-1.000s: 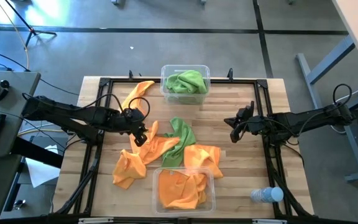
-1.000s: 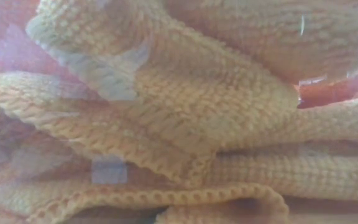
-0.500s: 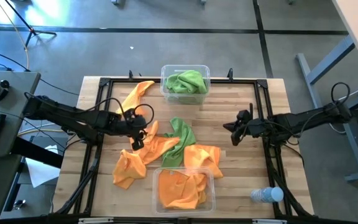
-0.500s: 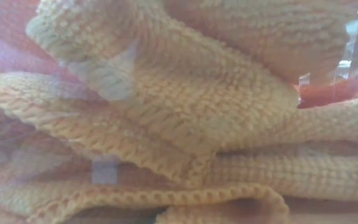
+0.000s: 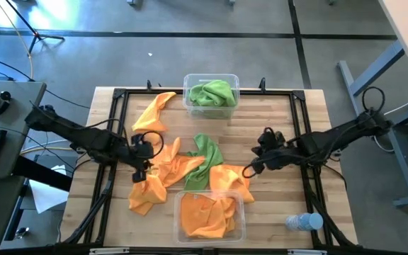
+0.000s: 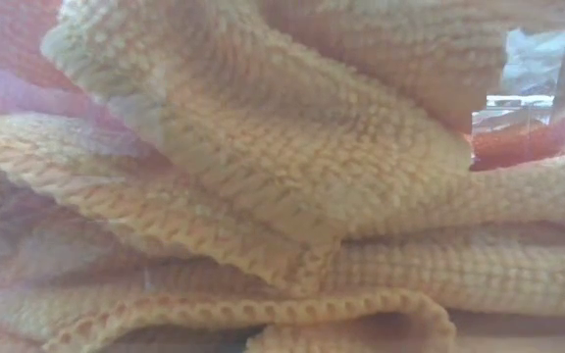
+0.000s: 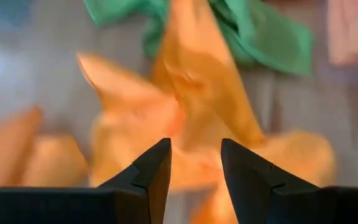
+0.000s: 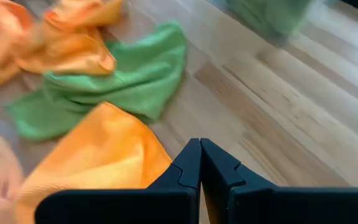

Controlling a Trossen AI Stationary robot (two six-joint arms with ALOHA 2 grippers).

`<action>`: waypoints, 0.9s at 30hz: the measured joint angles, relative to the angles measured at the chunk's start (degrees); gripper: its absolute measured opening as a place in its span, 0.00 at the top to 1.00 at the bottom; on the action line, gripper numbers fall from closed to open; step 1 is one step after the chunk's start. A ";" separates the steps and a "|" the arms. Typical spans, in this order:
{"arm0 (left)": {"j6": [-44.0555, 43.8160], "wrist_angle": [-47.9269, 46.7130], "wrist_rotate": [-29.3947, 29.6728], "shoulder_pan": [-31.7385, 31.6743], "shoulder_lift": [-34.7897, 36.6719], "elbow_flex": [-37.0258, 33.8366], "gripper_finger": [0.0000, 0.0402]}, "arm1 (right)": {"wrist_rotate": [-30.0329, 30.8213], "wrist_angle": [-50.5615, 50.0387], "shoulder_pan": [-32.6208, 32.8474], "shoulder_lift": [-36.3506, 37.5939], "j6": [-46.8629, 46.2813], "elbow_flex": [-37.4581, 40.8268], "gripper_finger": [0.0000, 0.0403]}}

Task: Sort microfiber towel by color & place in baskets
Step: Put the yellow towel into the bottom transparent bin

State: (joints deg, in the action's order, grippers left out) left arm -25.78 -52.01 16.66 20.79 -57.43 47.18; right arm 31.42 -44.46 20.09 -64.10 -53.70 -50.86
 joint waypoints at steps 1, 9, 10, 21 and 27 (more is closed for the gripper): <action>-2.24 -1.85 -1.32 0.78 0.10 0.00 0.68 | -0.07 -2.47 0.24 -1.61 -1.68 -1.79 1.00; -8.07 -6.94 -4.38 7.84 0.14 -5.10 0.68 | -8.23 -15.17 1.92 -10.09 -15.66 -9.15 1.00; -8.06 -6.75 -5.38 8.66 0.19 -6.27 0.68 | -10.15 -15.26 2.20 -10.54 -16.43 -9.14 1.00; -1.31 -3.58 -5.29 12.01 -0.02 -12.00 0.68 | -14.19 -18.19 5.65 -11.69 -21.80 -9.04 1.00; -1.92 -1.25 -4.02 11.87 -0.02 -12.00 0.68 | -13.60 -18.07 6.72 -11.69 -24.44 -9.02 1.00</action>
State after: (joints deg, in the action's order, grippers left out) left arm -27.70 -53.26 12.64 32.67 -57.45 35.18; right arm 17.82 -62.53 26.81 -75.79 -78.15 -59.88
